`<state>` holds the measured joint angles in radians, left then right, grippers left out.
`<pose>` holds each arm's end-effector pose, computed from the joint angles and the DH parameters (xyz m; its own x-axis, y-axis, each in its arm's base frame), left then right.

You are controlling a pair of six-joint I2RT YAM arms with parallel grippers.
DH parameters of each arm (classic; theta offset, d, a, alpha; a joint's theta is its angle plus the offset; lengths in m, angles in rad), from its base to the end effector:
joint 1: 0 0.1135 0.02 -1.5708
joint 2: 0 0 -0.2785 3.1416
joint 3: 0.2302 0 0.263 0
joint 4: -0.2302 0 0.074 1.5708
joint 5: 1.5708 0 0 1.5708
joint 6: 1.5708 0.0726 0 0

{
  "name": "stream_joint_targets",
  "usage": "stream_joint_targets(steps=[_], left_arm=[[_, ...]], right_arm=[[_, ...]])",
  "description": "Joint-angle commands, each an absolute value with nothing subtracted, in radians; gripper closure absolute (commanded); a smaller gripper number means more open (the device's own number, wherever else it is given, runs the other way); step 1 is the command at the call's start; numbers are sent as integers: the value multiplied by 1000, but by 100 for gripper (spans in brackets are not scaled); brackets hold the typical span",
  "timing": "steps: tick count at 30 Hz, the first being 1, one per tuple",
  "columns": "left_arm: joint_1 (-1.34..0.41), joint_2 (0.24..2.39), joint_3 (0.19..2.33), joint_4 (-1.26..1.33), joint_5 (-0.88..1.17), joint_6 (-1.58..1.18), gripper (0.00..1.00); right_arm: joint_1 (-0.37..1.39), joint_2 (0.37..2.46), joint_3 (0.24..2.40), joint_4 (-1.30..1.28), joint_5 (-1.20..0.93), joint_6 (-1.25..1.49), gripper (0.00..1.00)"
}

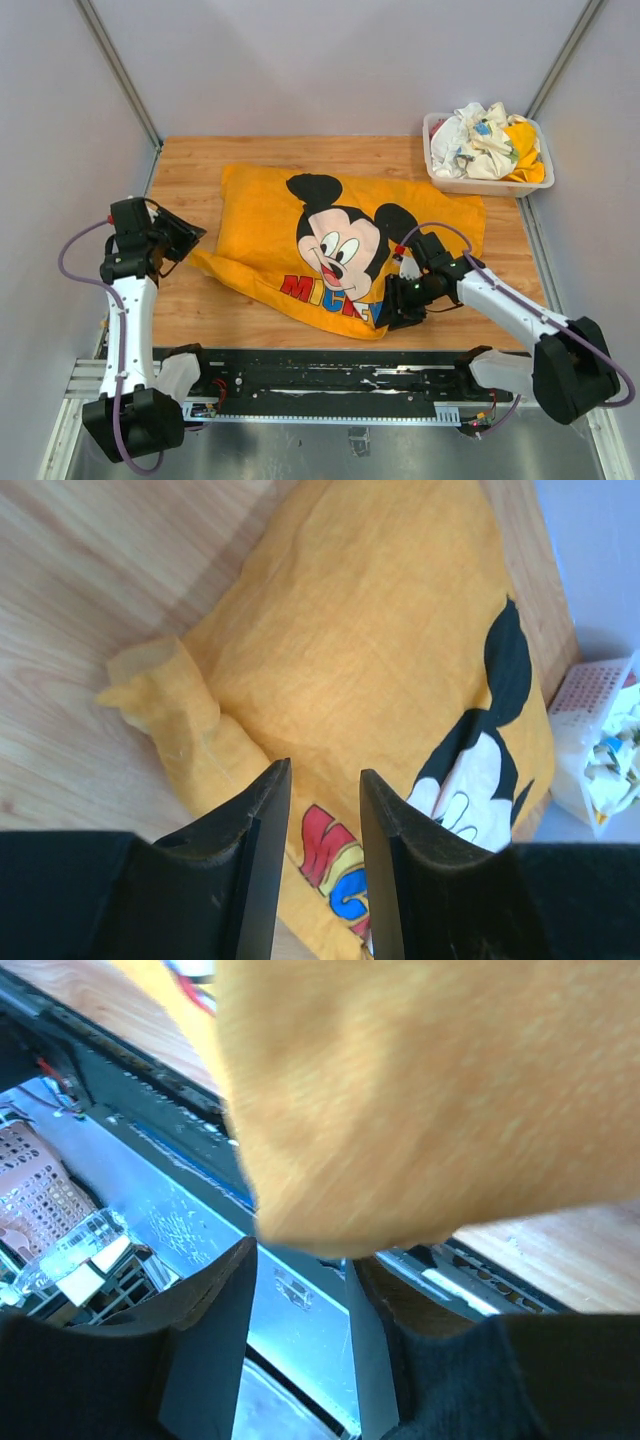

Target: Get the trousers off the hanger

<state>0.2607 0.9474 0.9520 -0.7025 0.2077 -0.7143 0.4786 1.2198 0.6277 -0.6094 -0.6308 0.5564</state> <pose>0.2206 0.0434 0.3076 -0.4039 -0.7712 -0.4921 -0.4820 0.6366 -0.6020 0.1739 0.1384 0.1582 -0.9992 -0.0379 -0.0160 -0.0391 0.7523 0.6577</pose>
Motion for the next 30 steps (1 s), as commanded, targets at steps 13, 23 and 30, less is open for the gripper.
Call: stream_joint_targets(steps=[13,23,30], left_arm=[[-128,1067,787,-284,187,-913,60],[-452,1404,905,-43,82,-873,62],[-536,1613,1107,53,125,-871,62]], right_arm=[[493,1032,843,-922,-362,596,53],[348,1045,716,-805,-224,671,57],[325,1116,703,-725,-194,692,56]])
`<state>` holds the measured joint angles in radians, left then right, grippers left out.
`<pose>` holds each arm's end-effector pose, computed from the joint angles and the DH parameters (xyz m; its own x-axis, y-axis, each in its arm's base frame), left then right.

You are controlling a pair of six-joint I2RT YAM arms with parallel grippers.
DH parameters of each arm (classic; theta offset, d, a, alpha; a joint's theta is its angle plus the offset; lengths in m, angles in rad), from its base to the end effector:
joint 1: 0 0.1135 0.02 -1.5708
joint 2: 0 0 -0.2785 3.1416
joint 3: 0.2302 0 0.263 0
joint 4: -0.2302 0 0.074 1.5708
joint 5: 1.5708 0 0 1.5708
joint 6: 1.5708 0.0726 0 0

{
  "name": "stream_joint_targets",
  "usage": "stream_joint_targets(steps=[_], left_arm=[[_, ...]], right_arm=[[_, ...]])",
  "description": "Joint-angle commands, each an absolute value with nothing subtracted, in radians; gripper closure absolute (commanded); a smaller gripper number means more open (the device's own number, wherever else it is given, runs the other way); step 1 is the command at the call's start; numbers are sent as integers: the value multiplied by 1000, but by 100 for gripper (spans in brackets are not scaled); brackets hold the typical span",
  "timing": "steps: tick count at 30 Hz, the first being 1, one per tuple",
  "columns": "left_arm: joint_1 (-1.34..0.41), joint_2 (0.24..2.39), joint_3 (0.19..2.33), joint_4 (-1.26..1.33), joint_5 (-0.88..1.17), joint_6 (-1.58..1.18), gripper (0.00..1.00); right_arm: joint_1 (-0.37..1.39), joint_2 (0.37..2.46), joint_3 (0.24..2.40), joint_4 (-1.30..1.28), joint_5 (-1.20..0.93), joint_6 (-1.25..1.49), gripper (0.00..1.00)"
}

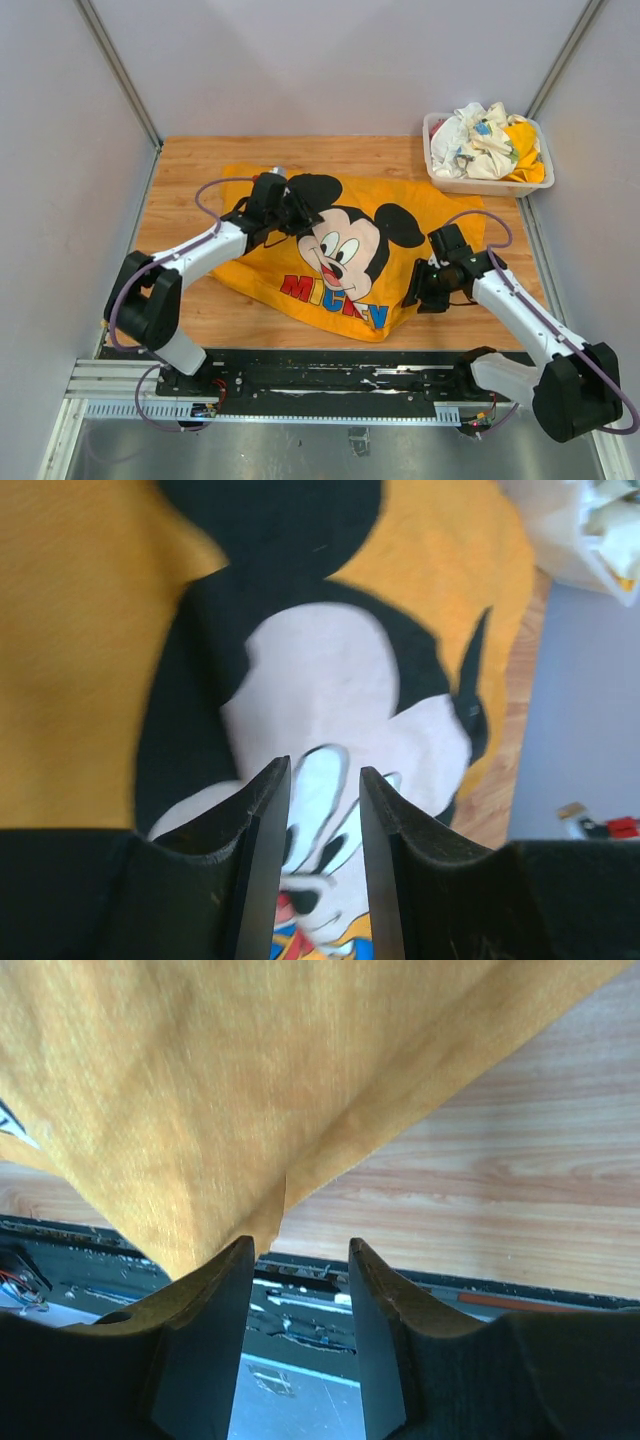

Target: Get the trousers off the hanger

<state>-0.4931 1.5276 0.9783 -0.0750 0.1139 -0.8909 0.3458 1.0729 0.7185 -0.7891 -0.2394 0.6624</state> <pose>0.3275 -0.1854 0.2238 -0.7526 -0.4726 -0.4585 -0.0536 0.7379 -0.6727 0.1897 0.0866 0.1941 -0.9345 0.2984 -0.1941 0.1941 0.8841 0.4250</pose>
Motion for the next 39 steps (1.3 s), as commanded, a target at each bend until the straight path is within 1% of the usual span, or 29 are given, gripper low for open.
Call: stream_joint_targets(steps=[1,3,6,8,13,19,21,25,31,39], left_arm=[[-543,1651,1134,69,138,-876,62],[-550,1736,1183,90,170,-901,63],[-557,1848,1219,121,209,-944,66],[-560,1891,1217,150,214,-969,67],[-517,1956,1190,86,169,-987,70],[-335,1905,1046,87,144,-1027,71],[-265,1879,1032,59,115,-1002,71],[-184,1856,1027,31,109,-952,71],[-169,1866,1036,46,137,-947,71],[-169,1872,1051,51,165,-962,71]], right_arm=[[324,1139,701,-713,-195,693,56],[324,1178,704,-695,-205,699,57],[325,1195,707,-669,-205,714,57],[324,1197,719,-667,-198,716,56],[323,1217,756,-677,-202,710,55],[320,1245,780,-683,-183,696,53],[318,1269,786,-686,-181,686,52],[318,1321,790,-675,-171,660,53],[318,1372,783,-643,-163,672,53],[341,1446,758,-455,-247,766,50]])
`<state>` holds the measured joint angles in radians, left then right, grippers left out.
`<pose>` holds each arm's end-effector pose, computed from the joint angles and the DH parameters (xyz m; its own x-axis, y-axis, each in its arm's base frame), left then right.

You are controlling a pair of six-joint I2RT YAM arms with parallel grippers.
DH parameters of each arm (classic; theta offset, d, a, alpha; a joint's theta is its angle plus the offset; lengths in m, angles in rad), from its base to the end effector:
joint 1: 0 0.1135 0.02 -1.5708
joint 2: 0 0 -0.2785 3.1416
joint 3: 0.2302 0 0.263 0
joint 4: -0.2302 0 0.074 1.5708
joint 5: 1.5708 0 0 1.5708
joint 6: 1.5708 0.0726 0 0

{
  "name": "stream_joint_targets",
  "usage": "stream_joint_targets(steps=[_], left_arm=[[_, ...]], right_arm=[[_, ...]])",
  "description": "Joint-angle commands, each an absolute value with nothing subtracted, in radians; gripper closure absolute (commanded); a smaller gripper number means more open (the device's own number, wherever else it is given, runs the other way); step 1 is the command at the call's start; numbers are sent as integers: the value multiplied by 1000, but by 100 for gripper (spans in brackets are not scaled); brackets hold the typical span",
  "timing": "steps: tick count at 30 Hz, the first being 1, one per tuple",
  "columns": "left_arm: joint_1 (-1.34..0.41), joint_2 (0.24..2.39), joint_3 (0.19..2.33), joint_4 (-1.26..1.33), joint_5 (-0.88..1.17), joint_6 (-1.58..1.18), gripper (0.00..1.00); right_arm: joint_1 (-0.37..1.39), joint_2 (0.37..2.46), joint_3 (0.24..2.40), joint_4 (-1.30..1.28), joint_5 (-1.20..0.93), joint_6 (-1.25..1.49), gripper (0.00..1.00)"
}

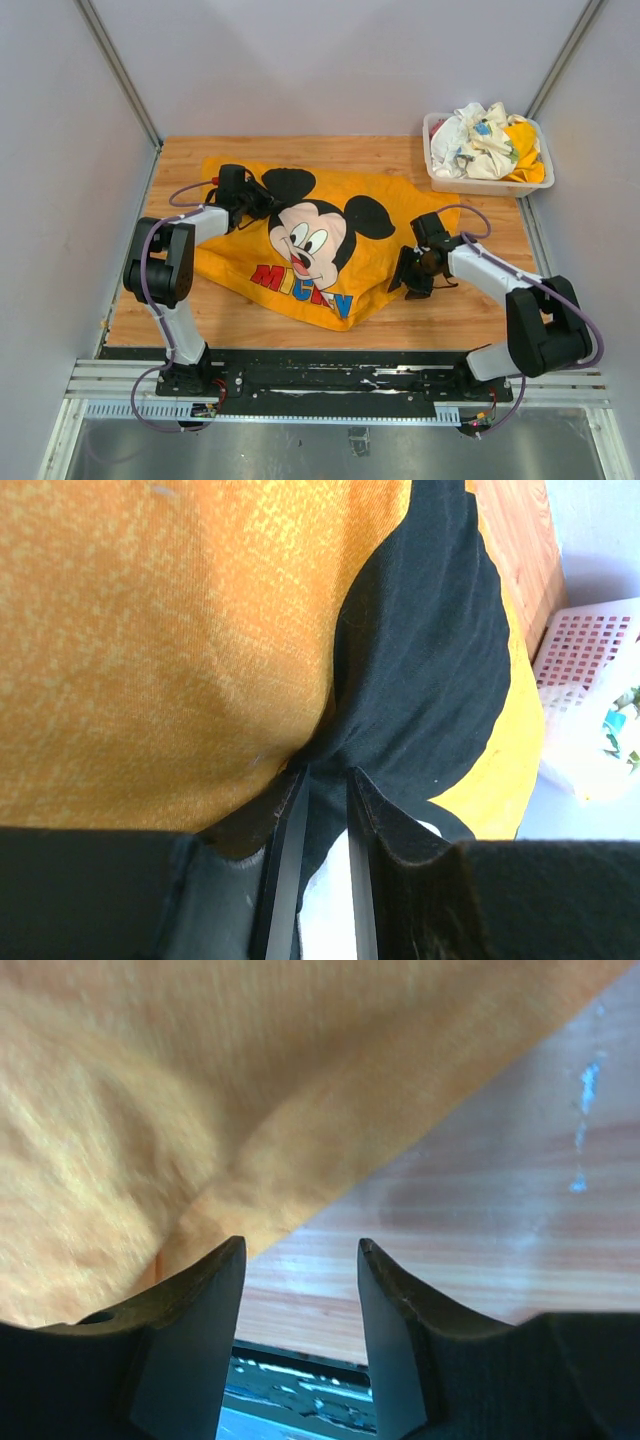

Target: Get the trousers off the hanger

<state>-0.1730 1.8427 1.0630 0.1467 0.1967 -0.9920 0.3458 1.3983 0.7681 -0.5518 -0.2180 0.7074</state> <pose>0.4272 -0.0891 0.1585 -0.5900 -0.7303 -0.3443 -0.3106 0.5989 -0.7382 0.2481 0.1061 0.1514 -0.9269 0.3405 -0.1581 0.2556 0.8808 0.3985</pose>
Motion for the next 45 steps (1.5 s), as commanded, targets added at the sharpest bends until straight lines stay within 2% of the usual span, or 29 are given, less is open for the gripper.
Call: stream_joint_targets(steps=[1,8,11,12,14,16,17,23,31,45], left_arm=[[-168,1870,1052,52,167,-964,71],[-169,1848,1066,37,177,-955,71],[-168,1843,1071,28,180,-949,71],[-168,1842,1071,27,181,-947,71],[-168,1836,1069,26,182,-948,71],[-169,1829,1067,23,180,-942,71],[-168,1826,1068,19,180,-939,71],[-169,1804,1076,-2,163,-916,71],[-168,1787,1075,-17,140,-896,71],[-140,1777,1060,-24,133,-882,71]], right_arm=[[354,1461,760,-444,-246,768,50],[448,1603,805,-450,-166,779,47],[472,1678,820,-451,-142,779,52],[476,1697,821,-446,-139,781,55],[480,1732,824,-438,-132,787,68],[480,1756,826,-438,-121,794,93],[480,1760,827,-443,-112,798,98],[433,1672,795,-505,-39,830,99],[150,1395,779,-654,45,768,99],[-257,1309,916,-798,30,617,99]])
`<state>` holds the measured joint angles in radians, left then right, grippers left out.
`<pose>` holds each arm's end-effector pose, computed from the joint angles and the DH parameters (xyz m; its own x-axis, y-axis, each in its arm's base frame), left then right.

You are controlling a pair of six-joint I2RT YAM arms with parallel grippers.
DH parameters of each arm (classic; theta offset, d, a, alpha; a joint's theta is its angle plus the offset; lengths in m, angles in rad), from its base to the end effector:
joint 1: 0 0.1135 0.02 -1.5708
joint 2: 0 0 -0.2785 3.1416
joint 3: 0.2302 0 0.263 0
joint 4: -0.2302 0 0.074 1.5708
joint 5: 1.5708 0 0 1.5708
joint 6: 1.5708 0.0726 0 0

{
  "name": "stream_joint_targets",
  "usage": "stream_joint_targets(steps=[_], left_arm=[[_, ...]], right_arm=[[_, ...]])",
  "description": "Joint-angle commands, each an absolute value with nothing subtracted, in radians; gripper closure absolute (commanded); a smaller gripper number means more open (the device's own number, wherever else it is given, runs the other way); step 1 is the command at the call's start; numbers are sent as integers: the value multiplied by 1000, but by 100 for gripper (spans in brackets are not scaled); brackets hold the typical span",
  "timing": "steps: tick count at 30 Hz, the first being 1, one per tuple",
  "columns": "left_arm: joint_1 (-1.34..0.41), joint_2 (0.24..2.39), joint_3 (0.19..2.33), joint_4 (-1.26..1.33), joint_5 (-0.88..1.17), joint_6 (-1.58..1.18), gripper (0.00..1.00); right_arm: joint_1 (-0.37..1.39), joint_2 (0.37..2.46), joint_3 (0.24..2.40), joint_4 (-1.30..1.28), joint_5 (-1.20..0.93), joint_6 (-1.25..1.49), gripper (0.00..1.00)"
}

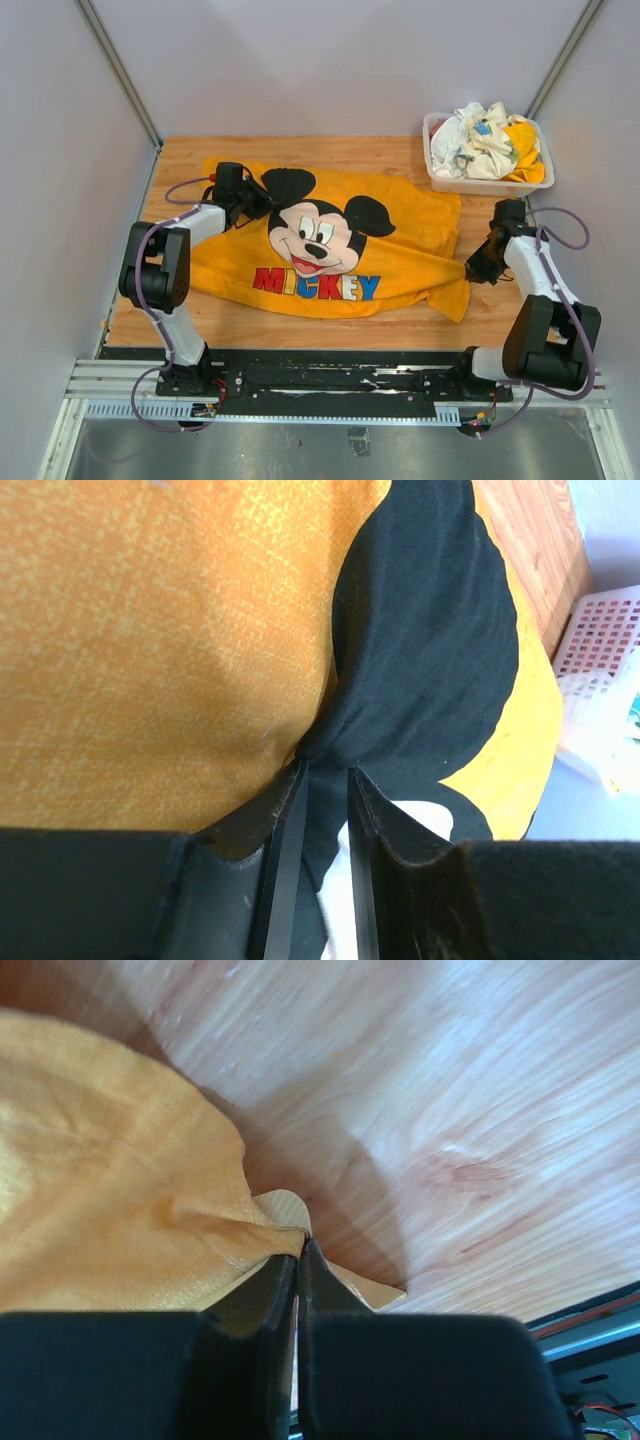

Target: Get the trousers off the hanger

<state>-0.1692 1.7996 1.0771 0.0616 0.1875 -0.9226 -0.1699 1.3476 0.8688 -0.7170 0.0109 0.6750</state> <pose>0.4212 -0.0857 0.1712 -0.6128 -0.6899 -0.3854 -0.2949 0.6521 -0.6984 0.2630 -0.0459 0.1840 -0.6079 0.7383 -0.2923 0.7082 0.6706 0.2210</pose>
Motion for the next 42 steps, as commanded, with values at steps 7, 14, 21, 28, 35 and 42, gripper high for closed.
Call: stream_joint_targets(steps=[7,14,21,28,35,42], left_arm=[[-118,1767,1051,-42,111,-876,71],[-87,1693,1045,-80,93,-848,65],[-107,1588,1084,-108,97,-820,63],[-204,1600,1165,-111,73,-764,62],[-269,1759,1313,-104,92,-763,62],[-323,1824,1277,-68,101,-785,62]], right_arm=[[-324,1204,848,-825,48,617,99],[-330,1189,816,-792,-83,611,73],[-256,1168,903,-752,-82,631,57],[-44,1336,1130,-665,-19,647,56],[121,1672,1401,-626,-33,631,55],[247,1946,1587,-624,-87,599,55]])
